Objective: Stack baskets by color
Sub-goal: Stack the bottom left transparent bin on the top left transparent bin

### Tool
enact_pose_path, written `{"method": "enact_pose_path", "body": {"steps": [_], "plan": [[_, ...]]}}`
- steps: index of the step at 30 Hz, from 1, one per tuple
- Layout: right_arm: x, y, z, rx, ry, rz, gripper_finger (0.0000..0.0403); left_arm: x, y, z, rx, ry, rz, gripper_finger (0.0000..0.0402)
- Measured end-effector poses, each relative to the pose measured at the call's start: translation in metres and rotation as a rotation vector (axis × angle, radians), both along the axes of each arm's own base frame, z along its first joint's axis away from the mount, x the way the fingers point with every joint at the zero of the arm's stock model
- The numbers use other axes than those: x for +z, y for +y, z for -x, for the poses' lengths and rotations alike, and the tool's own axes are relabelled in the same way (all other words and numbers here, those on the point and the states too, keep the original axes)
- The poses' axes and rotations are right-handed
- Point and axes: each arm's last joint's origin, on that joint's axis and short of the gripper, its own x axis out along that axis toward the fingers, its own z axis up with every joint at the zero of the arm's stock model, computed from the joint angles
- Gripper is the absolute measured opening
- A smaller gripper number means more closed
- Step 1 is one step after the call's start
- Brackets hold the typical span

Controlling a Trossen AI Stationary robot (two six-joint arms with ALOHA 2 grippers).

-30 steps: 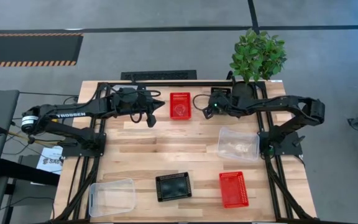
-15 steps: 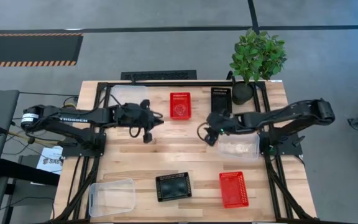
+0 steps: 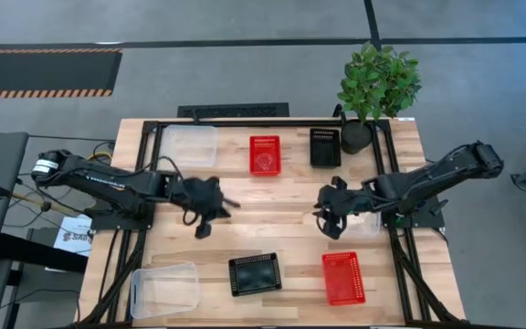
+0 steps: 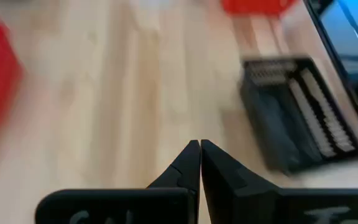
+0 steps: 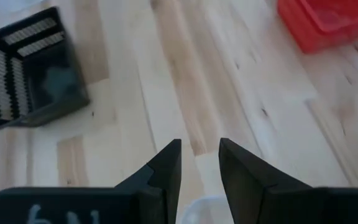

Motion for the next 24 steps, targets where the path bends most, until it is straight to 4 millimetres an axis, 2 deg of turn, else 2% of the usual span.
{"method": "enact_pose_path", "body": {"steps": [5, 12, 19, 24], "plan": [[0.002, 0.0, -0.006, 0.096, -0.042, 0.091, 0.0127, 0.004, -0.032, 0.015, 0.038, 0.173, 0.11, 0.0], [0.009, -0.005, -0.02, 0.165, -0.148, 0.191, 0.0128, 0.001, -0.059, 0.037, 0.07, 0.402, 0.267, 0.0], [0.001, -0.013, -0.025, 0.151, -0.102, 0.219, 0.0127, -0.002, -0.067, 0.048, 0.101, 0.535, 0.34, 0.0003], [0.002, -0.013, -0.025, 0.149, -0.111, 0.219, 0.0127, -0.004, -0.066, 0.052, 0.097, 0.595, 0.336, 0.0034]]}}
